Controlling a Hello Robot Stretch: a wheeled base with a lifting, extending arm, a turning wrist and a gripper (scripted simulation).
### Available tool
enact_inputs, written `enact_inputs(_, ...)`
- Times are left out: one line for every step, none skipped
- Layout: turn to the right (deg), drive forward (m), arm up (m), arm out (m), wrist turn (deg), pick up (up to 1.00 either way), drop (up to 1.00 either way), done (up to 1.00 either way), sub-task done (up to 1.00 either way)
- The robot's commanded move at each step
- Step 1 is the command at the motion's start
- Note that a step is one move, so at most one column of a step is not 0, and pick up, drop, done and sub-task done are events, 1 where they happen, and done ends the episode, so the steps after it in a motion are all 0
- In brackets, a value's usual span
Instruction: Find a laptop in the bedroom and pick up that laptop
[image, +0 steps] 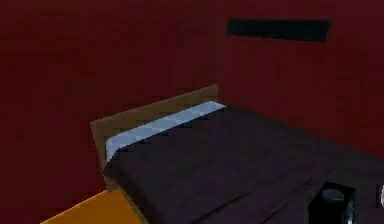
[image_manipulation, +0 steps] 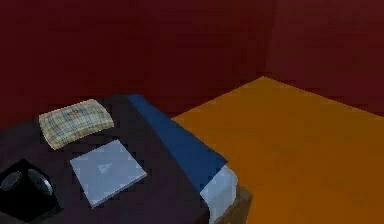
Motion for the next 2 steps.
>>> enact_inputs(-24.0,0.0,0.0,0.0,0.0,0.0,0.0,0.0,0.0)
enact_inputs(0.0,0.0,0.5,0.0,0.0,0.0,0.0,0.0,0.0)
